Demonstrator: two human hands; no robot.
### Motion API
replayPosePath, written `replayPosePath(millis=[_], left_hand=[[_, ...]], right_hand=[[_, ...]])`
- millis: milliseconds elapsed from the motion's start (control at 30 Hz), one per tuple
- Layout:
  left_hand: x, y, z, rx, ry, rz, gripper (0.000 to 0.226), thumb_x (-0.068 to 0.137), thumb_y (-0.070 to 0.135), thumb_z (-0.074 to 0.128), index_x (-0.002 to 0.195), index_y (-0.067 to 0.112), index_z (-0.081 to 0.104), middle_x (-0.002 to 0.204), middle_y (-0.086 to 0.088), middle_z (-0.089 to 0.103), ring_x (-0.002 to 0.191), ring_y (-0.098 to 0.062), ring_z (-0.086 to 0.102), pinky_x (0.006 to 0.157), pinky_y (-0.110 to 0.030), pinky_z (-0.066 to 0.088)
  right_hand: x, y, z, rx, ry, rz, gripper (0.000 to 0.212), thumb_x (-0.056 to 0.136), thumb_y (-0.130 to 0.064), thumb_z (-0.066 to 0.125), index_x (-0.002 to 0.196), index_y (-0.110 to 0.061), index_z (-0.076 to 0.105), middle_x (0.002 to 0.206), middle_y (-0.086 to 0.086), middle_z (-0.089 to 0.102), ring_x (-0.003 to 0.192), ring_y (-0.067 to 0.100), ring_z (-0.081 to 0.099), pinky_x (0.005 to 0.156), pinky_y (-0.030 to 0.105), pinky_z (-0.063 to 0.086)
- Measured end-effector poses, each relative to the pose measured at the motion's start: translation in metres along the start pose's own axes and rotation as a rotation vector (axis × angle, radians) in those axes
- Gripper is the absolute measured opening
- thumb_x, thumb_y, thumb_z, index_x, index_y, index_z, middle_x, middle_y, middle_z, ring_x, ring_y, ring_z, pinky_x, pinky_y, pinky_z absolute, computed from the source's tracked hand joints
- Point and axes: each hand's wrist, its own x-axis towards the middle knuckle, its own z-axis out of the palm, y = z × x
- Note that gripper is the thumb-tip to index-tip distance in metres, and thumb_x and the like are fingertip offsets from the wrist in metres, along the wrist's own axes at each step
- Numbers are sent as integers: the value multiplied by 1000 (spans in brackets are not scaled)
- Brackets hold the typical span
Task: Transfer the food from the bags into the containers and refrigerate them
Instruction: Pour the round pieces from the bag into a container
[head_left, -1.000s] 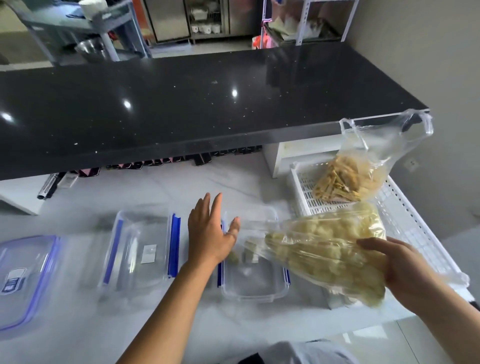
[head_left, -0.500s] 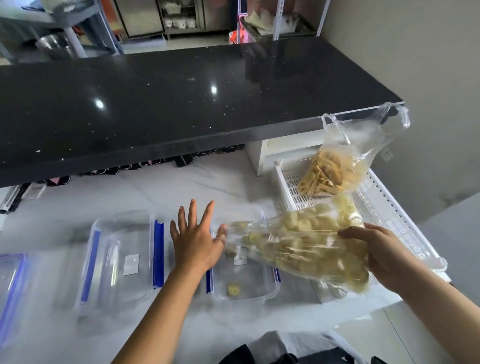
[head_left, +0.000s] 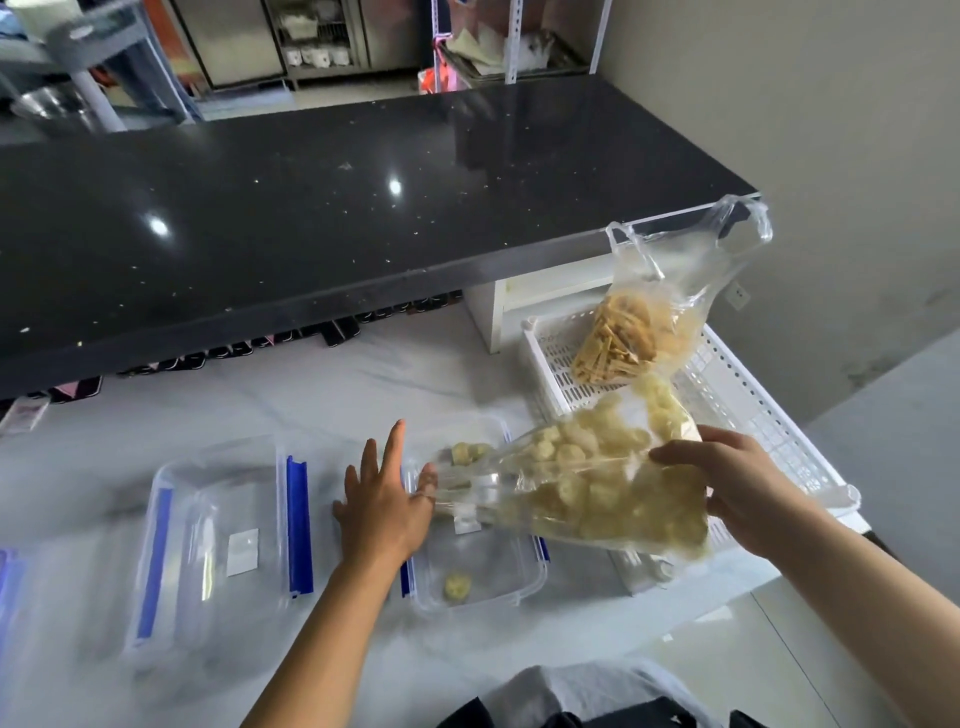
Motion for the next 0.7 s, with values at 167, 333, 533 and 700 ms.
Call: replayPosePath(millis=[167,333,533,700], left_hand=[[0,-2,2,-5,2,11,67,95,67,31,149,53,-6,163,-2,22,144,-38,28,109,-65,31],[0,-3,3,11,14,21,69,93,69,28,148,52,-8,159,-1,31,140,-36,35,106,-63,34],[-1,-2,3,31,-4,-4,67,95,69,26,147,54,-14,165,-4,17,148,-37,20,113,-66,24],[0,0,0,166,43,33,67,97,66,23,151,50,-15,167,-1,-10,153,-31,-14,120,-61,-2]], right_hand=[[-1,4,-3,-3,5,7,21,77,3,72,98,-1,72,95,24,74,83,38,71,85,58,56],[-2,-6,-2,33,6,-107,19,76,5,71,95,0,72,89,23,75,74,36,72,64,46,62],[4,-2,-1,5,3,-69,27,75,-1,75,101,4,70,91,27,74,78,41,69,78,59,55],[7,-4,-5,12,4,-97,19,77,1,74,95,4,70,75,17,72,60,29,68,50,33,55]])
